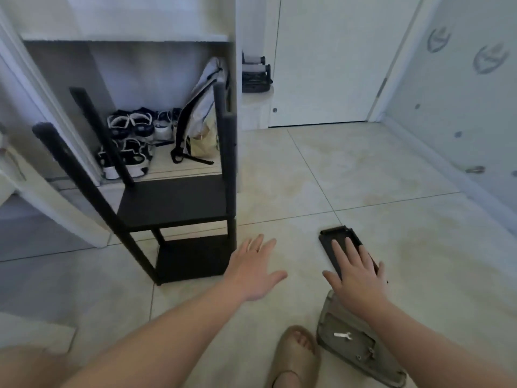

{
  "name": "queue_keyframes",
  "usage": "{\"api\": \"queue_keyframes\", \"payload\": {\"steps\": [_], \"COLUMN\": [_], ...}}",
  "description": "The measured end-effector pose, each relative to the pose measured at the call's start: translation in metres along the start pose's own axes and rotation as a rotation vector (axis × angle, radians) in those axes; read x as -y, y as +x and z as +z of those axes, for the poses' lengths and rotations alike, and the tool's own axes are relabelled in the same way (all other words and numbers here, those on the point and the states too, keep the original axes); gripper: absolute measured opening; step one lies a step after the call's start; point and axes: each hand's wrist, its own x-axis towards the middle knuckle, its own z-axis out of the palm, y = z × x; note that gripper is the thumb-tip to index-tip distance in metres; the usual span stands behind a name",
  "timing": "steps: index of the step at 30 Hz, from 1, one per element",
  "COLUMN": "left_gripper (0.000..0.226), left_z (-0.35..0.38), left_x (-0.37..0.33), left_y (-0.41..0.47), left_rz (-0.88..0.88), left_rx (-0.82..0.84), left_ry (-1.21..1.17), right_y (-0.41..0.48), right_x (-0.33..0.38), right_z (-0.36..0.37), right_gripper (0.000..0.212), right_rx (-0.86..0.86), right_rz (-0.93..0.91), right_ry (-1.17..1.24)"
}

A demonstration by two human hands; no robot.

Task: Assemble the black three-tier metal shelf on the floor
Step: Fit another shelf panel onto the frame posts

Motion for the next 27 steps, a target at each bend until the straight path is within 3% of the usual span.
{"api": "queue_keyframes", "payload": {"steps": [14, 18, 21, 27], "left_gripper": [0.085, 0.091, 0.091, 0.044], "left_z": [0.197, 0.25, 0.275, 0.285], "left_x": [-0.07, -0.084, -0.092, -0.12], "left_y": [0.235, 0.269, 0.28, 0.284], "left_rz": [0.031, -0.057, -0.1, -0.263], "left_rx": [0.333, 0.483, 0.496, 0.55], "left_ry": [-0.125, -0.303, -0.444, -0.875], "right_y": [0.208, 0.236, 0.245, 0.247], "right_x": [-0.151, -0.188, -0.199, -0.201], "right_z": [0.132, 0.183, 0.21, 0.217], "right_gripper": [0.074, 0.077, 0.084, 0.091], "right_rx": [0.243, 0.25, 0.24, 0.166], "right_rz": [0.226, 0.326, 0.415, 0.582], "right_ry": [-0.138, -0.021, 0.146, 0.376]}}
